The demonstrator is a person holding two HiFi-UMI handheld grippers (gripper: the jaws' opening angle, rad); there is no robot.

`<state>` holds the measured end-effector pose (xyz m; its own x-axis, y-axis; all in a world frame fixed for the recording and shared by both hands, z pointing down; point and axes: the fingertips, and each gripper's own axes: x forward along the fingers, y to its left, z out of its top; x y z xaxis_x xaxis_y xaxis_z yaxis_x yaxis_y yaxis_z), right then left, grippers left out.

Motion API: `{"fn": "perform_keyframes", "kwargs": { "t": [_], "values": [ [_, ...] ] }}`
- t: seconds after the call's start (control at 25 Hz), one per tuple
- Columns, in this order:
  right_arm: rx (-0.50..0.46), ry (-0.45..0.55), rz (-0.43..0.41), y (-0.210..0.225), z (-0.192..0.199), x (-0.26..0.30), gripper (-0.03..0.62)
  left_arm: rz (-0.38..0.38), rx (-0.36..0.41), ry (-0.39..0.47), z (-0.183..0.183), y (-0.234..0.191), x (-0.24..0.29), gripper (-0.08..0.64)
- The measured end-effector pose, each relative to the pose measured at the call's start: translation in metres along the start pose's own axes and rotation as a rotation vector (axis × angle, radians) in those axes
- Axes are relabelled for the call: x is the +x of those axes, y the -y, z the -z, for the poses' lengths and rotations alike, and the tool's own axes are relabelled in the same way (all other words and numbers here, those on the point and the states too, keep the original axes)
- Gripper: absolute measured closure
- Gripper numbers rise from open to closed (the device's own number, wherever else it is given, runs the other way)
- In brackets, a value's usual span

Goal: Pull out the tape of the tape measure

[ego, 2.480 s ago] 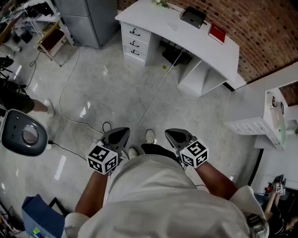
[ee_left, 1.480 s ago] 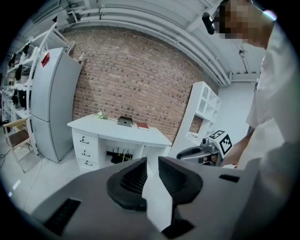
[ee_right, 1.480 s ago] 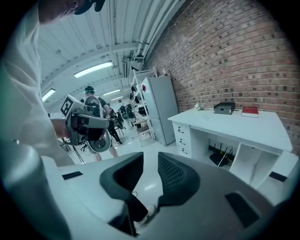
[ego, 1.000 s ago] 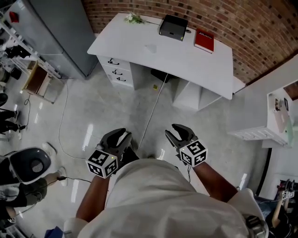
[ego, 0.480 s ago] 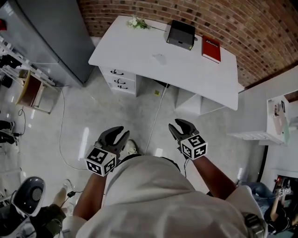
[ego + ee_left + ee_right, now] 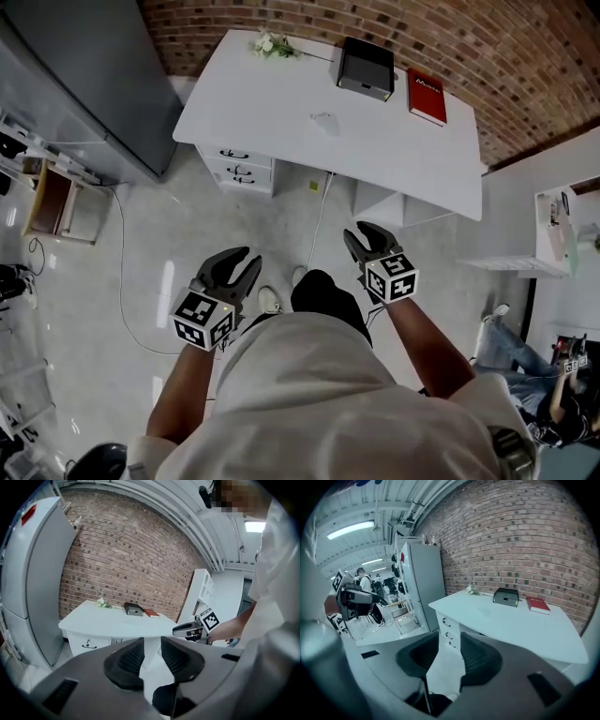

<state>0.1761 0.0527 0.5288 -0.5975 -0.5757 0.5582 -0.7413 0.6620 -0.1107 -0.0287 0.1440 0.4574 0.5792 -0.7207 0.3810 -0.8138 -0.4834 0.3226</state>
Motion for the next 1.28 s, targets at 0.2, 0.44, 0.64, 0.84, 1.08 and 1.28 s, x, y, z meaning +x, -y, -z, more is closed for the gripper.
{"fn": "perform_keyframes", "kwargs": {
  "t": [0.2, 0.44, 0.64, 0.84, 1.08, 1.28],
  "values": [
    [0.004, -0.010, 0.015, 0.027, -0.012, 0.039, 0.451, -0.004, -0.011, 0.000, -0.012, -0.022, 0.019, 0.451],
    [-0.003, -0.020, 0.015, 0.070, -0.027, 0.099, 0.451, -0.037, -0.012, -0.017, -0.036, -0.056, 0.053, 0.451],
    [0.006, -0.047, 0.021, 0.112, -0.044, 0.148, 0.451, -0.046, 0.010, -0.060, -0.066, -0.079, 0.089, 0.451],
    [0.025, -0.080, 0.033, 0.150, -0.050, 0.194, 0.450, -0.066, -0.004, -0.067, -0.090, -0.098, 0.125, 0.451],
    [0.016, -0.130, 0.034, 0.180, -0.047, 0.246, 0.449, -0.080, -0.003, -0.097, -0.107, -0.111, 0.157, 0.451],
    [0.027, -0.147, 0.016, 0.197, -0.045, 0.281, 0.431, -0.105, -0.011, -0.113, -0.120, -0.120, 0.179, 0.451]
  ]
}}
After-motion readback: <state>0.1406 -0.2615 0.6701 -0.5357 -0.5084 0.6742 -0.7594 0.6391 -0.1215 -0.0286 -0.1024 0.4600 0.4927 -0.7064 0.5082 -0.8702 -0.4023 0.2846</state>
